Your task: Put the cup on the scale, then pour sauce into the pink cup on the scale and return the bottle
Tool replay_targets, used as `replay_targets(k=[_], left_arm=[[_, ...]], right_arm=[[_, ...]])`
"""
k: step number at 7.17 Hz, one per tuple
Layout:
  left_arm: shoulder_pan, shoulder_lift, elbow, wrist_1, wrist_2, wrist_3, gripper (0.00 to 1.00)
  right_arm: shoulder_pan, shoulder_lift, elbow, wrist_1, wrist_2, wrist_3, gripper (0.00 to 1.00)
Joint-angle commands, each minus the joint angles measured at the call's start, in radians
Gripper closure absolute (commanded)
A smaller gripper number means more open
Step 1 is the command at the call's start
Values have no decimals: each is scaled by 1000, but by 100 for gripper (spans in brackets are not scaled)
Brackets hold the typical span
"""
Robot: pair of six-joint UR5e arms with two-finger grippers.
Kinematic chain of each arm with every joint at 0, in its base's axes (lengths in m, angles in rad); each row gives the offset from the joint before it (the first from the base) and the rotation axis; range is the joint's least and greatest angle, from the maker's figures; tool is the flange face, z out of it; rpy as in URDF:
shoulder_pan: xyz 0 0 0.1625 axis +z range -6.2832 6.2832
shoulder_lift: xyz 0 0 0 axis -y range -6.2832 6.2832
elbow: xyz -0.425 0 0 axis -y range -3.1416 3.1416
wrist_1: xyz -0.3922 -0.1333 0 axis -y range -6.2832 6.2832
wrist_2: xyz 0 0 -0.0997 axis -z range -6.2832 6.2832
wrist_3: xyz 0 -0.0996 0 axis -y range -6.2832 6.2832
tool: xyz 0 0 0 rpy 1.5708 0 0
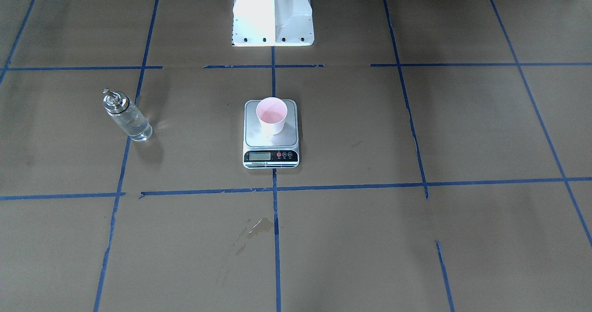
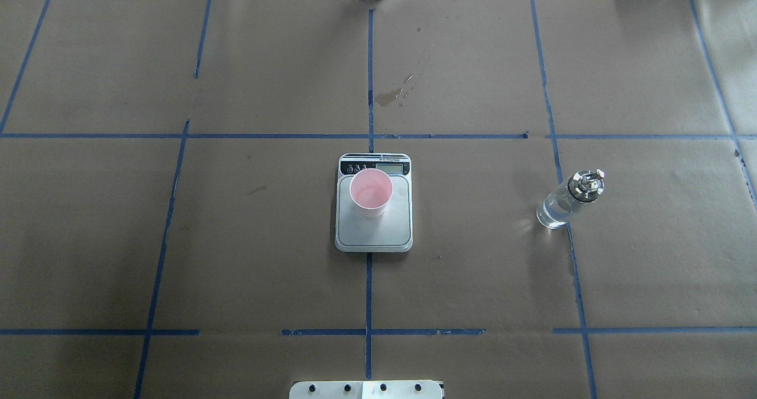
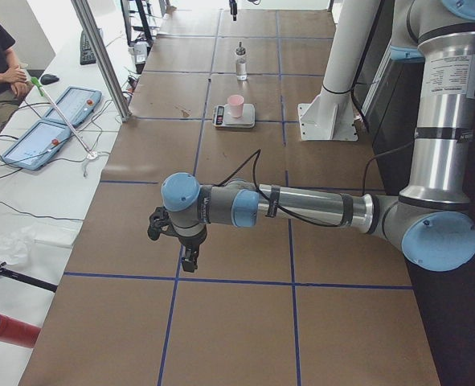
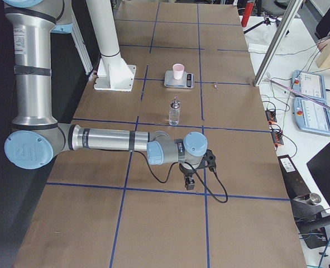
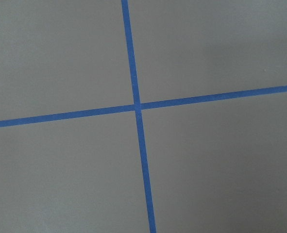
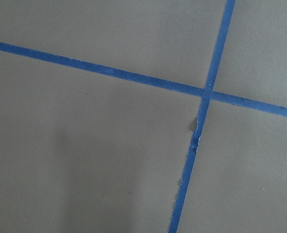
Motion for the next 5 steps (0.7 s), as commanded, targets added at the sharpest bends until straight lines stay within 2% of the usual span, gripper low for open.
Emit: replay_targets(k=[1,5], left_arm=[[0,-2,1,-1,-1,2,0],[-1,9,2,1,-5,2,0]], right_arm=[[0,-1,3,0,1,0,0],[-3,-1,1,0,2,1,0]])
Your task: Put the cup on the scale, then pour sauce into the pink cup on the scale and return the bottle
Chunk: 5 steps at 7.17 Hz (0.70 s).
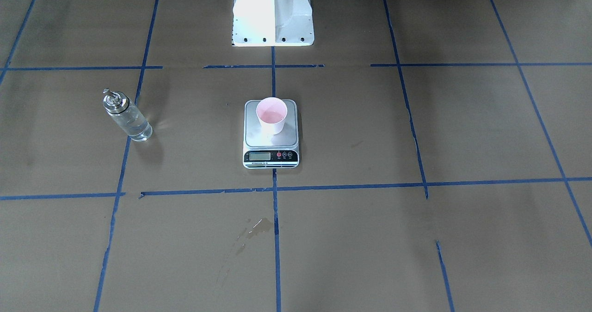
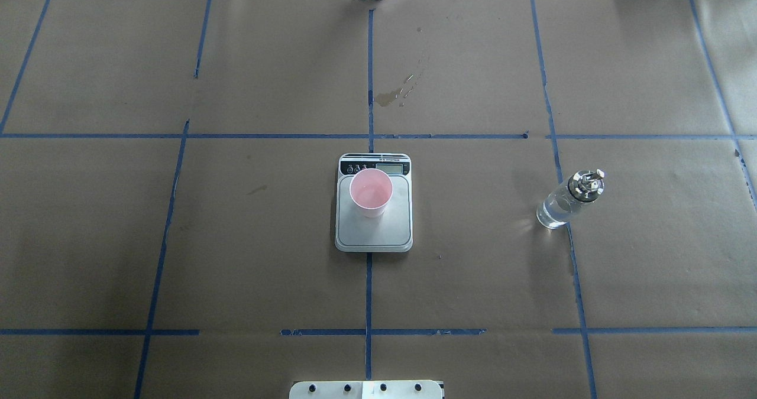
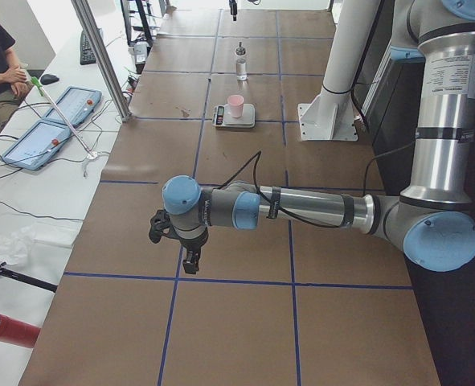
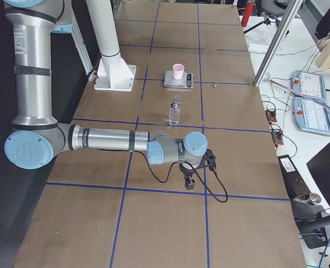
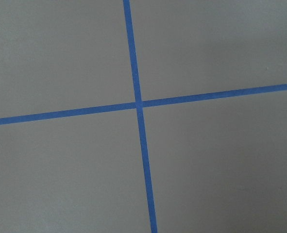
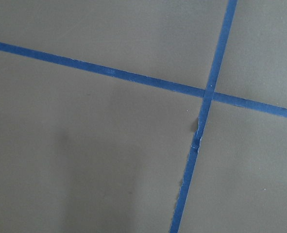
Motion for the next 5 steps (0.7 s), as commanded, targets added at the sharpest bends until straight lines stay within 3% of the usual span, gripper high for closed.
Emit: replay_targets(k=[1,5], left_arm=[[1,1,10,0,0,-1,0],[1,-11,11,6,3,1,0]], right_arm=[[-1,-1,6,1,1,-3,0],[-1,4,2,-1,24,-4,0]])
